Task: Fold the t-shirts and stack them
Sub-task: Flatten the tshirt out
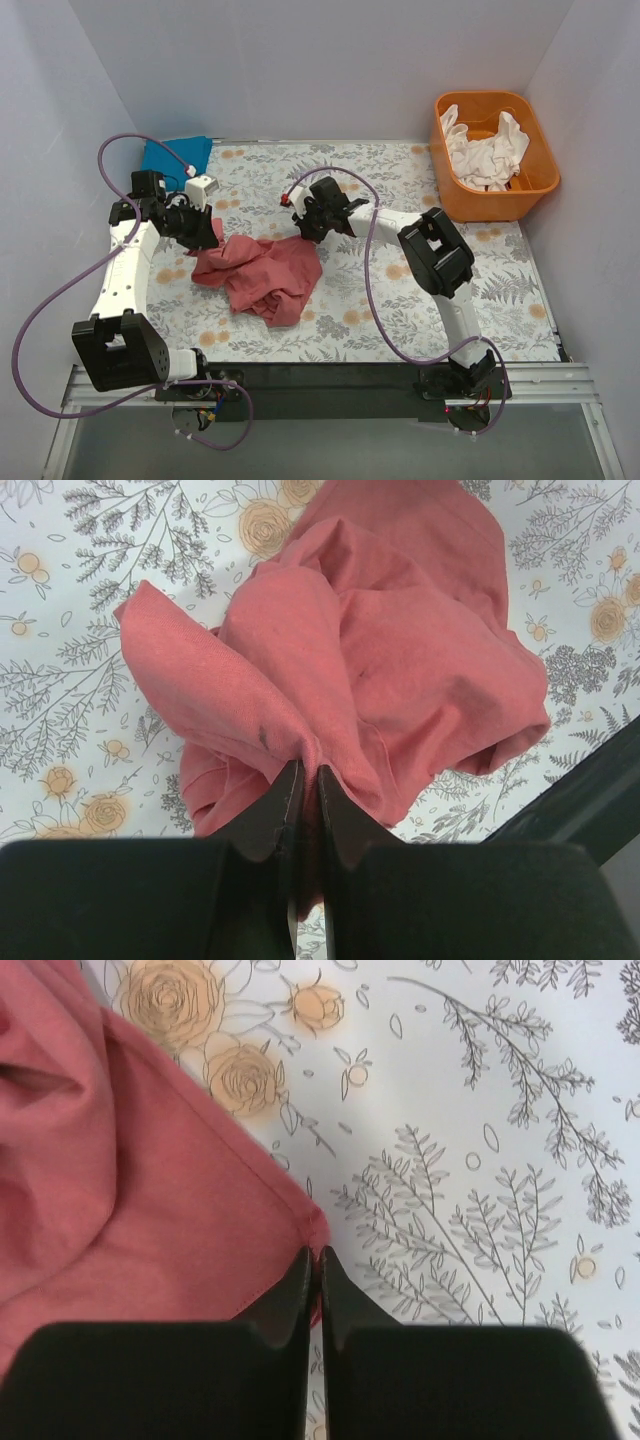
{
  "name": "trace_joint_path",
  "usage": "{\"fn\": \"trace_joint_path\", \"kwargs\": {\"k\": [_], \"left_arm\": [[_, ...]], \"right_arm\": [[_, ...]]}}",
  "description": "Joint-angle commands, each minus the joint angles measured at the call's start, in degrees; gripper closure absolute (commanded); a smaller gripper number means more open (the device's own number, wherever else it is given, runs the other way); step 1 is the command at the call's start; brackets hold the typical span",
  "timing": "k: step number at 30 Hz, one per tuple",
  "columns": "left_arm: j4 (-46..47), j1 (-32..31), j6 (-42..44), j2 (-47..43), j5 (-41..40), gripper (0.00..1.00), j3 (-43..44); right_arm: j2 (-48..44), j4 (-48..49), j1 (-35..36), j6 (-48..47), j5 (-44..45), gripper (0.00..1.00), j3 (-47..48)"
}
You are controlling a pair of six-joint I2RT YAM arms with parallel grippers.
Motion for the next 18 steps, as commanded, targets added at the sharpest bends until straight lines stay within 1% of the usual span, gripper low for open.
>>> {"fn": "trace_joint_path", "kwargs": {"k": [1,3,4,5,6,7,8,9,10,11,12,13,14,15,16,17,18], "left_arm": [[2.9,0.3,-1.1,-0.7,-0.3,1.00,0.0],[4.5,0.4,-1.9,0.6,2.1,1.00,1.1],[5.2,0.3,-2.1,2.1,3.1,1.00,1.6],[6.1,0.3,-3.5,2.7,4.4,1.00,2.1],[7.9,0.3,-4.2,3.5,4.7,1.00,2.6],[8.2,0.3,-4.4,4.5,5.1,1.00,4.4],[7.5,0.4,-3.0,6.5,5.8,1.00,5.3],[6.5,0.3,-1.6,7.7,6.2,1.00,6.4],[5.2,0.4,0.9,8.6,6.6,1.00,7.3],[3.6,0.3,3.4,10.2,7.1,1.00,7.3],[0.7,0.3,10.0,10.6,6.9,1.00,6.8],[0.2,0.2,11.7,10.9,5.7,1.00,5.9],[1.0,0.3,12.6,11.0,3.7,1.00,1.8],[4.3,0.5,13.9,10.7,-1.0,0.99,-0.5],[6.0,1.3,17.0,10.3,-3.1,0.96,-6.1],[9.1,1.9,18.9,10.0,-4.7,0.92,-8.5],[10.3,2.2,20.2,9.4,-6.0,0.88,-10.7]], "right_arm": [[-3.8,-5.6,-0.2,-3.6,6.5,0.99,-6.5],[-7.2,-6.5,-1.4,-3.7,5.9,0.99,-9.0],[-11.2,-7.0,-3.4,-3.7,6.0,0.99,-10.3],[-13.4,-7.5,-4.7,-3.7,5.9,0.99,-12.2],[-15.6,-8.4,-7.8,-3.7,5.8,0.99,-13.2],[-17.8,-10.8,-9.7,-3.7,5.7,0.99,-13.8],[-22.0,-12.7,-11.6,-4.2,5.4,0.99,-15.1],[-24.2,-14.5,-13.6,-5.0,5.1,0.99,-15.9],[-26.2,-18.2,-17.2,-6.5,5.0,0.99,-16.9],[-30.3,-19.6,-18.8,-8.1,5.2,0.99,-18.5],[-32.3,-20.9,-20.9,-12.0,5.9,0.99,-22.0],[-34.0,-22.5,-21.9,-13.9,6.3,0.99,-24.3],[-37.3,-24.9,-22.7,-15.4,7.5,0.99,-26.3],[-38.8,-25.7,-24.3,-18.5,8.1,0.99,-30.8],[-41.3,-26.3,-24.7,-19.8,8.6,0.99,-32.8],[-42.4,-27.0,-25.2,-21.3,10.3,0.99,-34.7],[-43.3,-27.2,-25.6,-23.4,11.1,0.99,-38.2]]}}
